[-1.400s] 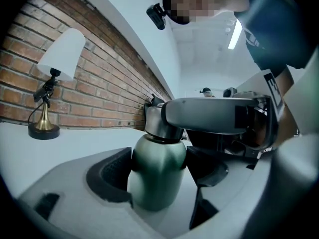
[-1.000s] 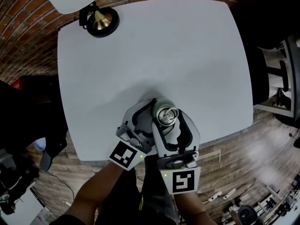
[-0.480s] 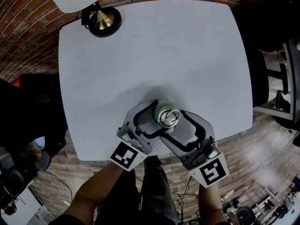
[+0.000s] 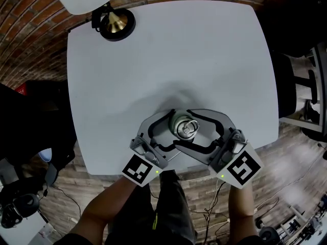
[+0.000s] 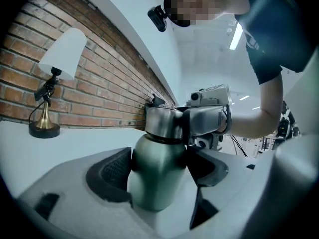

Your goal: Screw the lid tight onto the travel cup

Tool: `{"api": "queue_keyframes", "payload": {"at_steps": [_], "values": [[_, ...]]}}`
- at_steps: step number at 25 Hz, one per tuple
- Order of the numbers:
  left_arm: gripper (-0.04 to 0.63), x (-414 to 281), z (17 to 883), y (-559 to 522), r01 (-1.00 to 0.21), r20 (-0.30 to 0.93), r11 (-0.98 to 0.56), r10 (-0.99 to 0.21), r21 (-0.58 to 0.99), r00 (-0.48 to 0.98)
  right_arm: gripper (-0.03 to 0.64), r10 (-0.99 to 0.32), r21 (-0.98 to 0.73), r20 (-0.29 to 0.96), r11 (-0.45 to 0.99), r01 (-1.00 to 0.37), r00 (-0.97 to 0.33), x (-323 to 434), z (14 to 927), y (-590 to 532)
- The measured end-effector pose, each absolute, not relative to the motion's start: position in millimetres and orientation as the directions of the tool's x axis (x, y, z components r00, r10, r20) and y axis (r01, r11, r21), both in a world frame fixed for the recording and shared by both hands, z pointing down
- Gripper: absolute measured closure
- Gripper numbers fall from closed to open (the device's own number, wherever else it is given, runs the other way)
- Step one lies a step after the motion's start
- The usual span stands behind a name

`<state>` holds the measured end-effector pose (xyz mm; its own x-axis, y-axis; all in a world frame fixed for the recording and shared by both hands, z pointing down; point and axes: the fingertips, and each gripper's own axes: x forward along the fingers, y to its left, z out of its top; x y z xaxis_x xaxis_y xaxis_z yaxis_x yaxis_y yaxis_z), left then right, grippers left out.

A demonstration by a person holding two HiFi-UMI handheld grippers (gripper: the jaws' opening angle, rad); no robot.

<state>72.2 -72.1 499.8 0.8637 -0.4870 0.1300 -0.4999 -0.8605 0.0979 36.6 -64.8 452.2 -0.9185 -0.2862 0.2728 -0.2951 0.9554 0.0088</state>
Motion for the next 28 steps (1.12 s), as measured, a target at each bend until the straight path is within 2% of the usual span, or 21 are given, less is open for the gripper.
{"api": "queue_keyframes", "payload": {"at_steps": [4,9,14,17,22,28], "values": [[0.239,71.6,499.8,-72.9,-0.502,0.133,-0.86,-0.488,0.098,0.863,0.348,-0.319,-0.003,0.274,0.943,-0.332,-0.907,34.5,455.0,-68.1],[0.239,72.0,499.7,-73.2,-0.505,0.123,-0.858,-0.493,0.099,0.861,0.35,-0.479,0.004,0.229,0.871,-0.491,-0.847,36.5,452.9,-72.2],[0.239,71.6,499.2,-73.2,-0.508,0.127,-0.858,-0.497,0.081,0.859,0.35,-0.718,0.032,0.167,0.689,-0.724,-0.676,40.5,448.4,-78.0],[0.239,72.5,499.2,-73.2,-0.509,0.122,-0.857,-0.498,0.083,0.858,0.35,-0.814,0.018,0.148,0.57,-0.822,-0.561,45.1,448.8,-79.4],[0.239,71.5,499.3,-73.9,-0.511,0.125,-0.856,-0.5,0.083,0.857,0.35,-0.883,-0.003,0.126,0.455,-0.891,-0.451,47.1,448.2,-82.1],[0.239,72.1,499.4,-73.5,-0.511,0.124,-0.855,-0.499,0.088,0.858,0.35,-0.886,0.006,0.149,0.444,-0.896,-0.439,47.2,451.2,-80.2]]}}
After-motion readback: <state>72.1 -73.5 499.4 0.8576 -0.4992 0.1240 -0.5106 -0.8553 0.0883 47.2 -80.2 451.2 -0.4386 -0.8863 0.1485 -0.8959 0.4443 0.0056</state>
